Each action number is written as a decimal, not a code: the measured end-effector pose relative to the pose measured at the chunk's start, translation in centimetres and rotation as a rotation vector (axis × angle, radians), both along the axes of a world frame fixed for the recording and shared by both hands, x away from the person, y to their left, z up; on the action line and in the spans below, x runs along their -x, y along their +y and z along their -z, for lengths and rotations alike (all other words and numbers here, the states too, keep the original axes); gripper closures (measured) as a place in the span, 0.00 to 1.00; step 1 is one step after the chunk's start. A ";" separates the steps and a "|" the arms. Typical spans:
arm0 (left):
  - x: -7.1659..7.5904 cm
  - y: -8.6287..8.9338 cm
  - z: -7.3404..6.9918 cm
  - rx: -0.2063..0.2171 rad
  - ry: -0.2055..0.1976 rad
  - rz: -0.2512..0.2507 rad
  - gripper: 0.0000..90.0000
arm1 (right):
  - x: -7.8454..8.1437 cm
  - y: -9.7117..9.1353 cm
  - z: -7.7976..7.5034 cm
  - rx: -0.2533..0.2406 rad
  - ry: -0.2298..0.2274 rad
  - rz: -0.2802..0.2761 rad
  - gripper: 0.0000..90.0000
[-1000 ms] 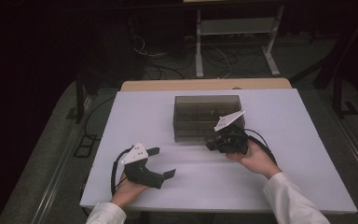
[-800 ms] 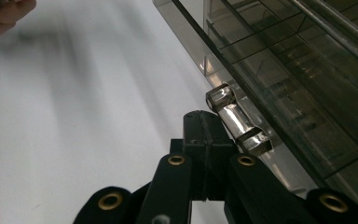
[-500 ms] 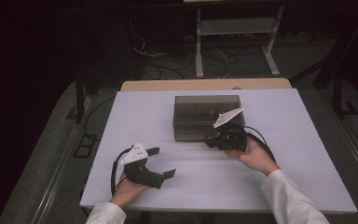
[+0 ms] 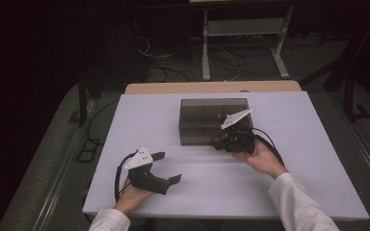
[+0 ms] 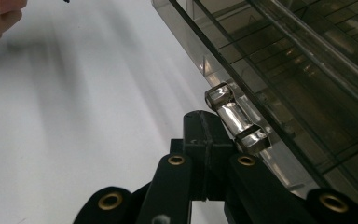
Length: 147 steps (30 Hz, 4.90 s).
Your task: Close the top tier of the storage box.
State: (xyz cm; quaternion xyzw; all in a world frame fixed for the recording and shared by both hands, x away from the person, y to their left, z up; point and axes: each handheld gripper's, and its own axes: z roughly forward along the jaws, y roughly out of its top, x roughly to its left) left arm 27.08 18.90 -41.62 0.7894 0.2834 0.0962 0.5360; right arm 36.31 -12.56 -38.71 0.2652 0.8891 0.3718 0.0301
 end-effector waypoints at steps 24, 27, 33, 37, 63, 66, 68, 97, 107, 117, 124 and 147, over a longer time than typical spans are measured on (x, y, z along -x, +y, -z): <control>0.0 0.0 0.0 0.000 0.000 0.001 0.00 | -1.4 0.0 0.5 -0.014 0.002 0.028 0.99; 0.0 0.0 0.0 -0.001 0.000 0.002 0.00 | -1.5 0.0 0.6 -0.016 0.003 0.034 0.99; 0.0 0.0 0.0 0.000 0.001 0.002 0.00 | -1.8 -0.1 0.7 -0.026 0.003 0.038 0.99; 0.0 0.0 0.0 -0.001 0.001 0.003 0.00 | -1.9 -0.1 0.7 -0.034 0.004 0.044 0.99; 0.0 -0.1 0.0 -0.007 0.001 0.009 0.00 | -2.4 -0.4 0.9 -0.056 0.010 0.076 0.99; 0.0 0.0 0.0 -0.005 0.001 0.008 0.00 | -2.2 -0.4 0.9 -0.054 0.011 0.062 0.98; 0.0 0.0 0.0 -0.006 0.000 0.009 0.00 | -2.0 -0.4 0.8 -0.056 0.011 0.055 0.97; 0.0 -0.2 0.1 -0.010 0.000 0.009 0.00 | 2.3 -3.4 0.0 -0.116 -0.027 0.048 0.51; 0.1 -0.4 0.1 -0.013 0.001 0.008 0.00 | 4.0 -5.3 0.0 -0.153 -0.035 0.084 0.22; 0.1 -0.4 0.0 -0.012 -0.001 0.008 0.00 | 5.7 -7.5 -0.1 -0.195 -0.044 0.109 0.12; 0.1 -0.4 0.0 -0.011 -0.001 0.007 0.00 | 6.6 -9.3 0.2 -0.220 -0.056 0.157 0.04; 0.1 -0.2 -0.1 -0.005 -0.004 0.000 0.00 | 9.2 -13.6 1.9 -0.267 -0.049 0.289 0.00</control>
